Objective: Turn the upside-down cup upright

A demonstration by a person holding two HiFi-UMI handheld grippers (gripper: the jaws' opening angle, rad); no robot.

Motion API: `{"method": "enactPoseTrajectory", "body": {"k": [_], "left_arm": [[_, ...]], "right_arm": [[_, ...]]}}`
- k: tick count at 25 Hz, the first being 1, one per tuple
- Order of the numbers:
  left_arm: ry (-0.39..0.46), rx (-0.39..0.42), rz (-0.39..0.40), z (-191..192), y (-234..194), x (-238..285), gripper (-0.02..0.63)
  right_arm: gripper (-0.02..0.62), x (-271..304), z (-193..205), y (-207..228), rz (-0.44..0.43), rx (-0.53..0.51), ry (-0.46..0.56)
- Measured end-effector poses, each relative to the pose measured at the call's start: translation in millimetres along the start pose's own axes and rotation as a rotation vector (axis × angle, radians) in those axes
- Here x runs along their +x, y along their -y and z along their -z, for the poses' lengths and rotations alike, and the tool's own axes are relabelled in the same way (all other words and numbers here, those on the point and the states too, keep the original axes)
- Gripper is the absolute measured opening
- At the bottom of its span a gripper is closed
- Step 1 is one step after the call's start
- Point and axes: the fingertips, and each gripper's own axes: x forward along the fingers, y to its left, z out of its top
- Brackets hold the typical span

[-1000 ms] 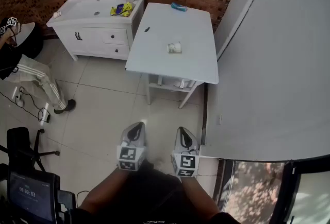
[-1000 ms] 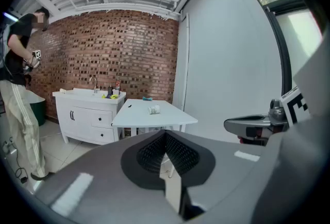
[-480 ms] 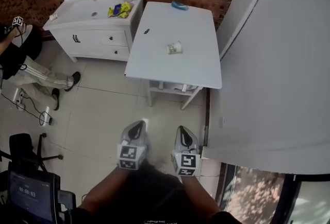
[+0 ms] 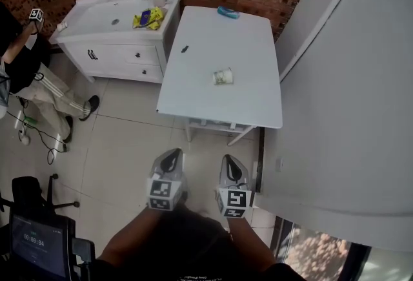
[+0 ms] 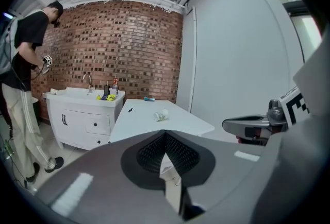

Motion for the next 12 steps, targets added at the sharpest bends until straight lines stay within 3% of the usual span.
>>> {"method": "enactPoseTrajectory", "body": {"k": [7,12], "left_arm": [[0.01,-0.004,0.019,-25,-39,43,-0.003],[0.03,0.01,0.047,-42,-64,72,-0.003]], "right_arm": [[0.014,55,-26,-5,0.001,-0.01,-0.02],[0.014,96,-52,-12,0.006,-0.014,0.033]]}}
